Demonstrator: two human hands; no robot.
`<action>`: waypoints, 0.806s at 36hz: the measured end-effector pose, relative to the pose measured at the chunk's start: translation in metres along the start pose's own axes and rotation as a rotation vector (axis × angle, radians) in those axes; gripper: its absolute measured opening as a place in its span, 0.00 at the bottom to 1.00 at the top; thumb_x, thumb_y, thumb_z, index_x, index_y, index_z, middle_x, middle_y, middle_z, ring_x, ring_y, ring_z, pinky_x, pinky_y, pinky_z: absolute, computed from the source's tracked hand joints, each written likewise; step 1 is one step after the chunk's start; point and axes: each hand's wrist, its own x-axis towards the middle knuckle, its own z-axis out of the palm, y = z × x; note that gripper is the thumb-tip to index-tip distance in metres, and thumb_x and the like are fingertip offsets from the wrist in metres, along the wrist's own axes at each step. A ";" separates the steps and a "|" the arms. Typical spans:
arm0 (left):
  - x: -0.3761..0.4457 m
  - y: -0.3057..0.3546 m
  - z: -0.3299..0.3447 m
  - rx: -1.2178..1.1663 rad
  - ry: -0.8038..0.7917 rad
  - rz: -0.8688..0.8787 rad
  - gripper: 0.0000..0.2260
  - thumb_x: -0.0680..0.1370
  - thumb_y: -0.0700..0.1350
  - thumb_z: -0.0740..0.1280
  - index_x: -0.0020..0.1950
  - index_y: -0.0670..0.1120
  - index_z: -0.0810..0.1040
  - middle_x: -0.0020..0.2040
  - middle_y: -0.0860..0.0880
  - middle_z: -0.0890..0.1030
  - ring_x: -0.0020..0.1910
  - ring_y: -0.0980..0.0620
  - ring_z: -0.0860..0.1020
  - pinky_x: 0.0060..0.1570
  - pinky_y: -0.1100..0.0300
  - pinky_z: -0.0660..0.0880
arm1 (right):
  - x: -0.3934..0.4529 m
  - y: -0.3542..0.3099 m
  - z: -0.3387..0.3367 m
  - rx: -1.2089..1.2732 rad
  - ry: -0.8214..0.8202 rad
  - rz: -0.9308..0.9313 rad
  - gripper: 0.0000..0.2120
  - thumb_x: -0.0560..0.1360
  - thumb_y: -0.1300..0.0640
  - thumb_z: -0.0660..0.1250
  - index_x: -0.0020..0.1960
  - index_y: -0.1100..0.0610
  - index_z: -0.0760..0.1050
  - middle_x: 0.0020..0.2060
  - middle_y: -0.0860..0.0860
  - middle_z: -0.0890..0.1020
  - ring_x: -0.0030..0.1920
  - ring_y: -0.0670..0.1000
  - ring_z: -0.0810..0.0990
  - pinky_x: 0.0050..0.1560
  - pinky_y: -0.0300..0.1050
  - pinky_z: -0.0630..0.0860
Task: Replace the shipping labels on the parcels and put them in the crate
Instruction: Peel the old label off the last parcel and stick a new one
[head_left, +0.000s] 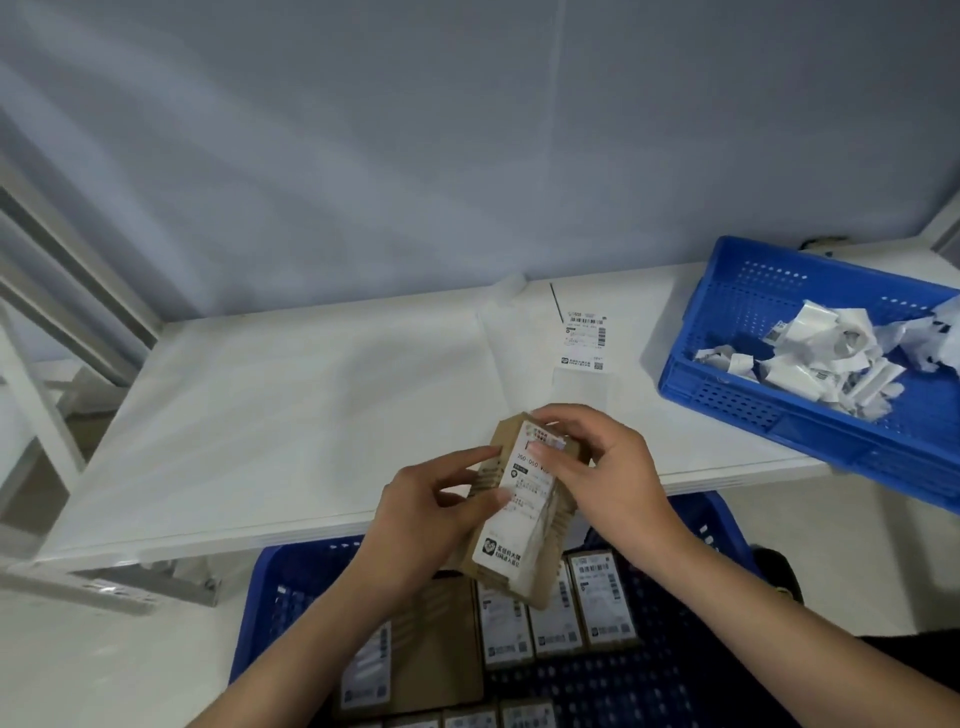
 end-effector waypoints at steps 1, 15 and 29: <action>0.000 0.001 -0.001 0.000 -0.006 0.000 0.18 0.75 0.50 0.76 0.64 0.61 0.82 0.57 0.54 0.85 0.51 0.55 0.86 0.48 0.48 0.84 | 0.000 -0.001 0.000 -0.002 0.002 -0.005 0.13 0.75 0.60 0.74 0.57 0.46 0.82 0.51 0.43 0.85 0.52 0.41 0.82 0.45 0.31 0.76; -0.004 0.014 -0.013 -0.097 -0.104 -0.058 0.15 0.79 0.41 0.72 0.61 0.56 0.83 0.51 0.51 0.87 0.47 0.51 0.87 0.45 0.51 0.85 | 0.005 -0.013 -0.009 -0.173 -0.101 -0.106 0.10 0.75 0.57 0.74 0.54 0.46 0.83 0.55 0.39 0.82 0.51 0.46 0.80 0.57 0.43 0.78; -0.004 0.016 -0.017 -0.061 -0.125 -0.087 0.13 0.82 0.41 0.68 0.63 0.55 0.82 0.50 0.51 0.88 0.48 0.47 0.86 0.45 0.54 0.84 | 0.001 -0.014 -0.007 -0.161 -0.110 -0.056 0.08 0.74 0.58 0.75 0.52 0.48 0.83 0.48 0.40 0.83 0.49 0.47 0.81 0.57 0.48 0.79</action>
